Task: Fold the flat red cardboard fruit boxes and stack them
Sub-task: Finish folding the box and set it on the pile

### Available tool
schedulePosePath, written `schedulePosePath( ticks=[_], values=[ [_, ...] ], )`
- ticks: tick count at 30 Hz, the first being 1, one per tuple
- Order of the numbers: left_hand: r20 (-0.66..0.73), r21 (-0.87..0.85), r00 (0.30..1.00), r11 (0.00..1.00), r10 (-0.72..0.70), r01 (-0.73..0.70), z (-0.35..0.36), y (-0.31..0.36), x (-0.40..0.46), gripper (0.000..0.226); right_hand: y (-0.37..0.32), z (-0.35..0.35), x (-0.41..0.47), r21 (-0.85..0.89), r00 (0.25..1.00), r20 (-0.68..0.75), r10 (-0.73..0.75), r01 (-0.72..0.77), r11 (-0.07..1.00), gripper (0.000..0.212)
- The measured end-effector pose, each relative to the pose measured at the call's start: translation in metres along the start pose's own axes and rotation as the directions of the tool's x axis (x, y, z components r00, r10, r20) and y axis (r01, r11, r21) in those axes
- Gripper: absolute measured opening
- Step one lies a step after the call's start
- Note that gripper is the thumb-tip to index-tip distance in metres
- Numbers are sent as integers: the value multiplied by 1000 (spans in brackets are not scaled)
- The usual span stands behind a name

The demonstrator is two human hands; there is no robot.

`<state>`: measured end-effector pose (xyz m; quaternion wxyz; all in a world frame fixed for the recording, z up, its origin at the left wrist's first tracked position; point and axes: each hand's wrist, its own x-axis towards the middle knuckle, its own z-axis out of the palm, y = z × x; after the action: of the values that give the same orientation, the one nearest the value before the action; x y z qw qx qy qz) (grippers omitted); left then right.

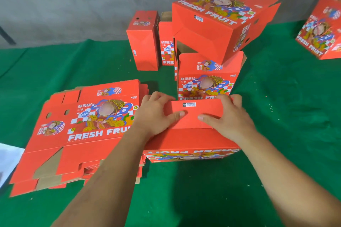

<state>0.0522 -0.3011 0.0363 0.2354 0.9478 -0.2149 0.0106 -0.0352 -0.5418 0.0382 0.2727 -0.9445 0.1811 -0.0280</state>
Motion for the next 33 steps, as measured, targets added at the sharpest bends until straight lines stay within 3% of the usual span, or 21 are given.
schedulePosePath(
  ticks=[2, 3, 5, 7, 8, 10, 11, 12, 13, 15, 17, 19, 21, 23, 25, 26, 27, 28, 30, 31, 33],
  values=[
    [-106, -338, 989, 939, -100, 59, -3, -3, -4, 74, 3, -5, -4, 279, 1000, -5, 26, -24, 960, 74],
    [-110, -491, 963, 856, -246, 163, -3, -6, -6, 74, 2, -9, -5, 437, 995, 21, 99, -98, 894, 71],
    [104, -651, 837, 599, -537, 466, -6, -11, -13, 81, 0, -15, -9, 646, 926, 242, 292, -378, 663, 74],
    [381, -656, 701, 358, -603, 664, -9, -11, -23, 86, 3, -22, -16, 639, 799, 484, 357, -601, 479, 79],
    [415, -640, 681, 339, -603, 689, -11, -10, -28, 76, 5, -24, -20, 634, 772, 538, 337, -635, 442, 73],
    [363, -671, 716, 365, -596, 645, -16, -2, -37, 50, 10, -27, -28, 692, 813, 524, 254, -580, 430, 64],
    [347, -711, 751, 364, -563, 601, -16, -2, -40, 43, 13, -29, -31, 731, 857, 475, 199, -510, 452, 71],
    [333, -758, 790, 352, -514, 548, -16, -5, -44, 47, 17, -31, -33, 750, 898, 414, 147, -428, 505, 87],
    [306, -776, 834, 387, -459, 497, -16, -8, -48, 68, 22, -32, -33, 731, 927, 361, 103, -350, 586, 104],
    [280, -742, 892, 510, -355, 436, -18, -11, -55, 95, 27, -29, -27, 580, 966, 242, 92, -220, 785, 117],
    [196, -654, 903, 635, -381, 411, -11, -8, -57, 87, 24, -19, -23, 381, 996, 37, 78, -86, 921, 111],
    [34, -531, 882, 739, -471, 415, -3, -3, -53, 73, 13, -2, -25, 149, 996, -94, 6, 8, 989, 101],
    [-79, -392, 868, 816, -491, 426, 1, 0, -45, 72, 2, 10, -26, -58, 994, -105, -32, 26, 998, 99],
    [-104, -281, 871, 854, -481, 438, 1, 1, -40, 71, 0, 11, -19, -133, 994, -103, -25, 11, 991, 99],
    [-111, -289, 882, 864, -458, 412, 1, 0, -39, 70, 0, 6, -8, -85, 998, -54, -24, 19, 996, 97],
    [-101, -382, 875, 831, -473, 405, 2, 0, -38, 72, -2, 2, -3, 19, 999, -27, -18, 18, 1000, 94],
    [-74, -530, 854, 745, -515, 404, 2, 0, -37, 75, 0, -1, 1, 177, 1000, -3, 17, -16, 984, 91],
    [2, -697, 813, 583, -582, 418, 2, -2, -37, 81, 1, -3, 4, 357, 996, 33, 85, -91, 929, 88],
    [353, -852, 711, 105, -608, 512, -4, -7, -46, 84, 5, -13, 6, 651, 921, 285, 265, -389, 652, 85],
    [511, -807, 663, -40, -547, 589, -6, -9, -54, 82, 8, -16, 6, 689, 847, 458, 270, -530, 495, 81],
    [665, -726, 634, -144, -395, 672, -3, -9, -67, 75, 14, -20, 9, 685, 770, 593, 237, -636, 354, 67]
  ],
)
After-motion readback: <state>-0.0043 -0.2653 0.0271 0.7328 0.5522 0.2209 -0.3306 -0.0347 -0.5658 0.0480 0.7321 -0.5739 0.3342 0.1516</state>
